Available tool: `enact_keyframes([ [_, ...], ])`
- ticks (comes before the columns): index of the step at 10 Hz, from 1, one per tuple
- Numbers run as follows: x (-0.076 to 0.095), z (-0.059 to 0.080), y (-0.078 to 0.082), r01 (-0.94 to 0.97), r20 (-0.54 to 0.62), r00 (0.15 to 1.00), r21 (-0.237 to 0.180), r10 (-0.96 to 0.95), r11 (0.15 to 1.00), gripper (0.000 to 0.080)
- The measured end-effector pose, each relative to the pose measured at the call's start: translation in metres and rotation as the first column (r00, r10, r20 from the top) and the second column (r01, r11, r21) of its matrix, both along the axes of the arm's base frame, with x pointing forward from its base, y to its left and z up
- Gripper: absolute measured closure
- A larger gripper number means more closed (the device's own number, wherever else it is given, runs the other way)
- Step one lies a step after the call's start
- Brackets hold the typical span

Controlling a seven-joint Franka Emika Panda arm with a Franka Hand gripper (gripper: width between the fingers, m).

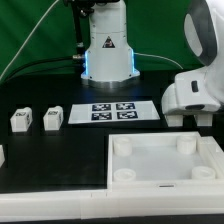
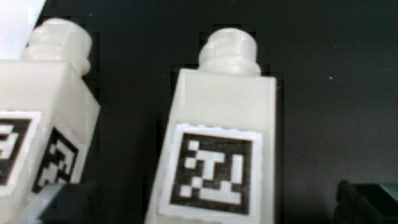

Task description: Assemble one leg

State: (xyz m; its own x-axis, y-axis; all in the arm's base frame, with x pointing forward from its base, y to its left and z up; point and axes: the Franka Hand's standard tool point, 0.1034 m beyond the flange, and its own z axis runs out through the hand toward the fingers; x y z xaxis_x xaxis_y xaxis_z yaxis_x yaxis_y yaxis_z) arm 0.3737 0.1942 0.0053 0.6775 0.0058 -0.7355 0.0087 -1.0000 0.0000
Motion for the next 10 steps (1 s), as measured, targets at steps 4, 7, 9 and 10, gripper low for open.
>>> enact_keyframes([
  [4,0.0022,-0.0006,-0.0024,0.006,0.005,1.0,0.0,-0.006,1.0,0.0414],
  [7,0.0029,-0.0006,-0.0036,0.009,0.005,1.0,0.0,-0.009,1.0,0.0508],
  [9,0.0035,-0.0001,-0.0041,0.01,0.006,1.0,0.0,-0.01,1.0,0.0508],
  [10,0.0048,0.002,-0.005,0.012,0.008,1.0,0.0,-0.012,1.0,0.0508],
])
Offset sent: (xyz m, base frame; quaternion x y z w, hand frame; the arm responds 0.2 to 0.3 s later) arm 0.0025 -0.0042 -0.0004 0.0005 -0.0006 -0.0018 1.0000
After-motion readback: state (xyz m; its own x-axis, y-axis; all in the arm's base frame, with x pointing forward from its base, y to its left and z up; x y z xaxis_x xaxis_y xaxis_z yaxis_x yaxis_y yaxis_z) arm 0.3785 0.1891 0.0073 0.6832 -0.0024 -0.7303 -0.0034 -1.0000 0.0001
